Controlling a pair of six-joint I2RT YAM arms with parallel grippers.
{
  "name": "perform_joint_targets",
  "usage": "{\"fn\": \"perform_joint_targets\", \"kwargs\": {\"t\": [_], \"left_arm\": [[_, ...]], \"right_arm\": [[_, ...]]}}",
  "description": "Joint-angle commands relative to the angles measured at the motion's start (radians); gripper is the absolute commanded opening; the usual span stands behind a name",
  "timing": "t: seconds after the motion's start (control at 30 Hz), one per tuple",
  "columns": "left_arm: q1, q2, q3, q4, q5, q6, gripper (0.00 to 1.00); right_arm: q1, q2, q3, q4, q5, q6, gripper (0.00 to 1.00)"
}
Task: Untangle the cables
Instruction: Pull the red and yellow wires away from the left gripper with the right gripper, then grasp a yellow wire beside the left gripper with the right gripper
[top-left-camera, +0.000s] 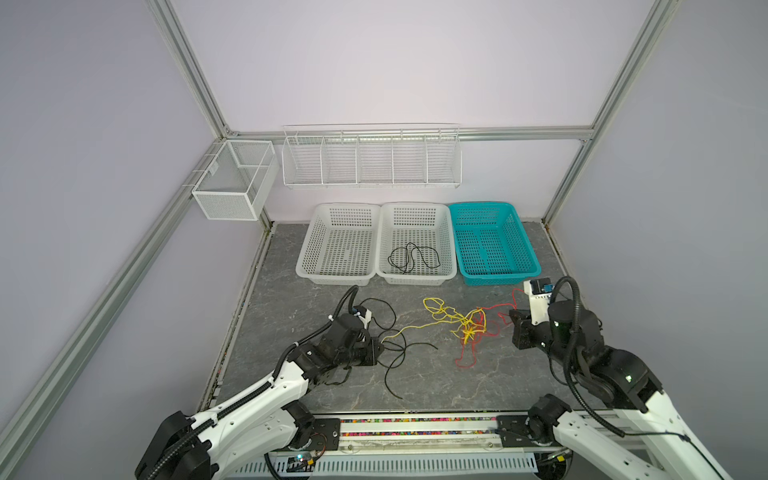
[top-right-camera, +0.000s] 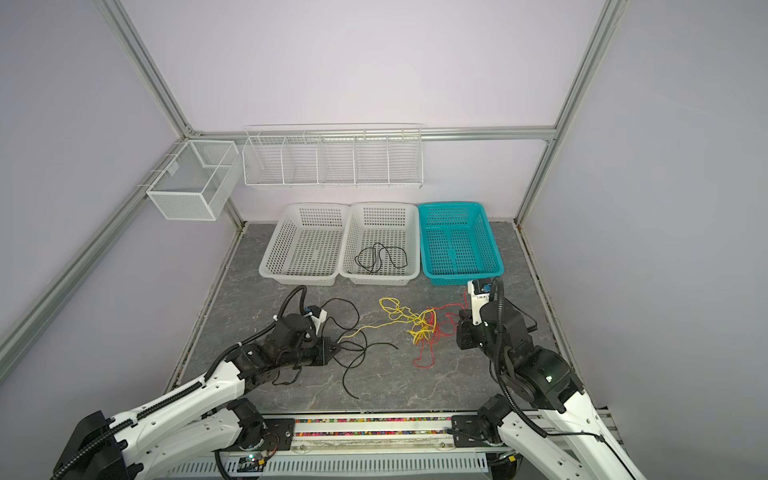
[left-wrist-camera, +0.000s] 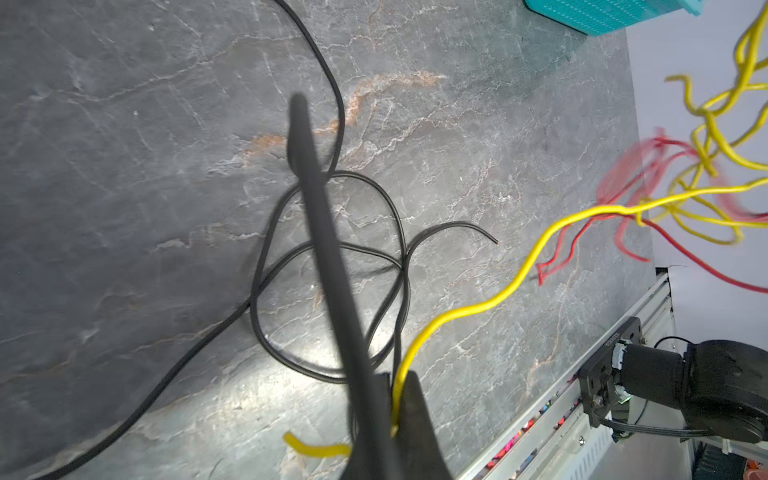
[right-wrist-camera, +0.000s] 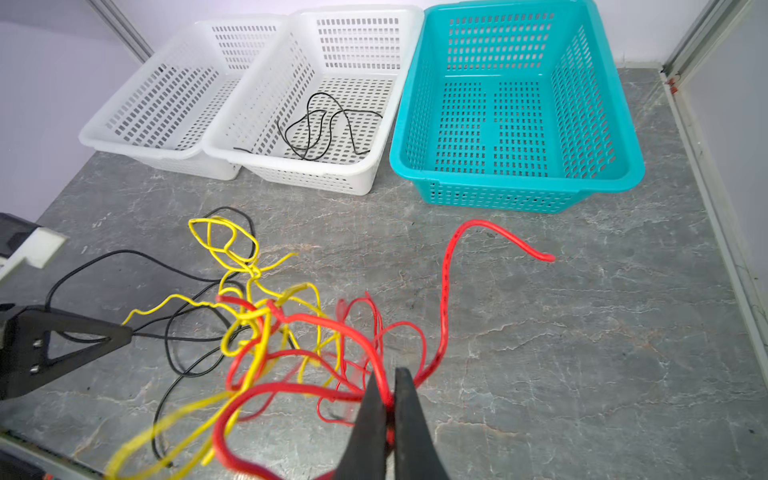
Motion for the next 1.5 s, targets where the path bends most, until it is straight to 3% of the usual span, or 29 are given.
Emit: {"fn": "perform_joint_targets", "kwargs": {"t": [0.0,0.07,0.2,0.37,0.7,0.87,1.0,1.1,1.27,1.47], "left_arm": [[0.017,-0.015,0.006,-0.094,-0.083,-0.02,0.0],[0.049,-0.043,0.014,-0.139,-0.114,-0.017,0.0],[0.203,-0.117,-0.049,-0.135,-0.064,-0.047,0.0],[0.26,-0.085,-0.087,-0.073,-0.013,-0.071,0.0],[0.261,-0.102,-0.075,-0.052,0.016,-0.068,0.0],[0.259,-0.106,-0.048,-0.021,0.079,-0.072,0.0],[0.259,-0.131,-0.005,-0.046,0.093,-0.069,0.0],[0.257,-0.153,0.026,-0.061,0.117,-0.063,0.0],[0.228,-0.158,0.069,-0.051,0.155,-0.058,0.0],[0.119,-0.077,0.144,-0.035,0.152,-0.031,0.0]], "right_arm": [[-0.016,-0.026,0.003,0.007,0.076,0.047,0.06],[-0.022,-0.036,0.013,-0.039,0.16,0.077,0.06],[-0.03,-0.088,0.056,-0.123,0.293,0.132,0.06],[-0.03,-0.138,0.14,-0.185,0.358,0.127,0.06],[-0.029,-0.127,0.092,-0.091,0.109,0.07,0.06],[-0.029,-0.017,0.032,-0.029,-0.137,0.049,0.08],[-0.028,0.046,-0.017,0.017,-0.173,0.045,0.12],[-0.027,0.072,-0.056,0.06,-0.229,0.031,0.18],[0.008,0.13,-0.05,0.109,-0.337,-0.003,0.37],[0.16,0.179,-0.041,0.247,-0.335,-0.058,0.49]]}}
